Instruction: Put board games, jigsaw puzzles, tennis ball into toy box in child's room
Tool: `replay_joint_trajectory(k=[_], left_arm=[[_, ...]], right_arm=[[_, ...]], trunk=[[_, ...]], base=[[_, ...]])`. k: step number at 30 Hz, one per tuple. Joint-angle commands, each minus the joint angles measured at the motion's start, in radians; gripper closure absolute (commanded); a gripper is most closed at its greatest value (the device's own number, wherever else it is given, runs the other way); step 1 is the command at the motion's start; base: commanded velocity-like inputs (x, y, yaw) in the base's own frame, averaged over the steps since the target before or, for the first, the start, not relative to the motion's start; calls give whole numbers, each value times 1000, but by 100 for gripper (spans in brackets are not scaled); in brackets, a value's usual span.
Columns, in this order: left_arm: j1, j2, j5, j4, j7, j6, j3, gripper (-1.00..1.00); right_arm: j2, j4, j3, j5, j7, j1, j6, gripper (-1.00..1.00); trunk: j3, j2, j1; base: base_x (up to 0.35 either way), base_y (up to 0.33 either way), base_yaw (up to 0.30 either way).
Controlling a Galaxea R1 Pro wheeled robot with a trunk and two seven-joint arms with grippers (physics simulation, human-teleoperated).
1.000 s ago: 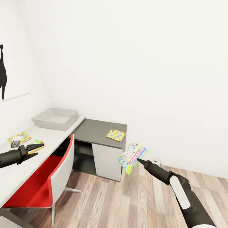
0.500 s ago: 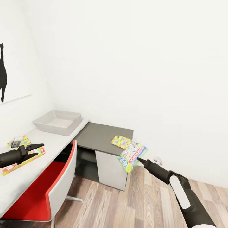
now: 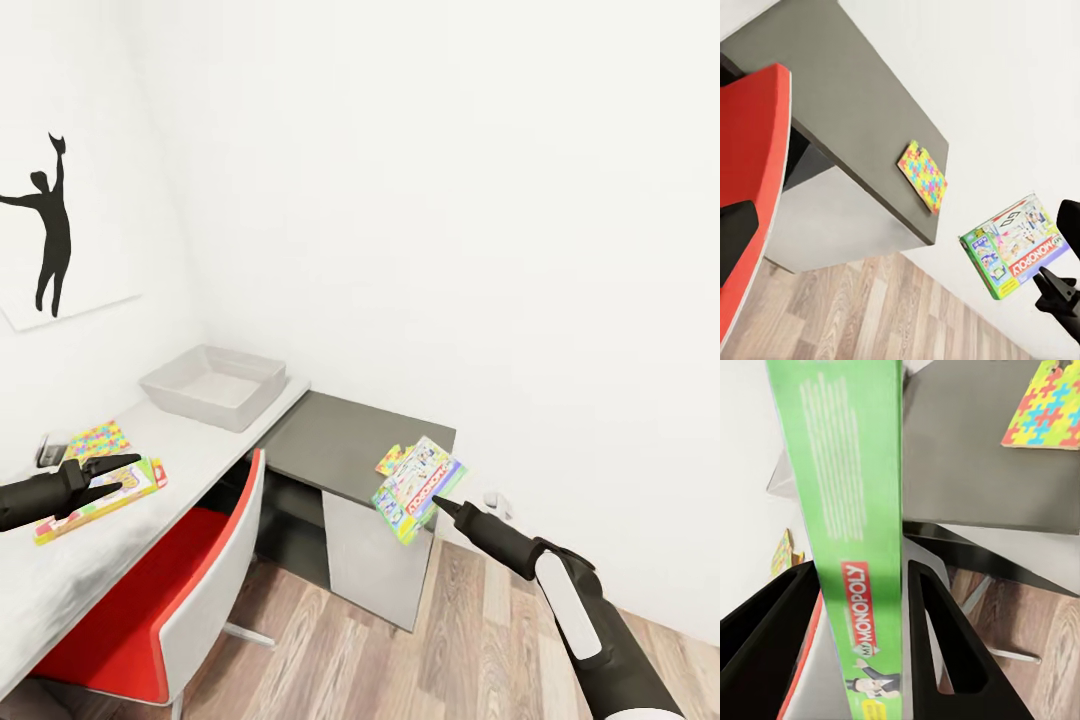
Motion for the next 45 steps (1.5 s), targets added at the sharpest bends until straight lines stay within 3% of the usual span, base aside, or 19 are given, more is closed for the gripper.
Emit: replay_joint_trajectory(k=[1,10,25,37,45], left_arm=[[-2,0,-10,0,-10,4,1,-100],[-2,0,-10,0,-11,5,1,-100],[-2,-1,-11,0,-11,5,1,-100],[-2,-1,-10,1,-11,5,1,-100],[-2,-1,-11,1,-11,5,1,-100]], right_arm=[[1,-1,-2,-7,1,-1,6,100],[1,-1,-1,-7,-1,-1,5,100],[2,-1,7,-6,-3,-1,6,100],[2,-1,20,-5,-2,-1,5,100],[3,-17,22,-5,-4,-1,5,100]], trunk=[[-2,-2,1],[-2,-2,1],[-2,-2,1],[-3,-2,1],[-3,-2,1]], base=[[199,-19,42],[129,-2,33],[21,-39,276],[194,-77,74],[180,-40,257]])
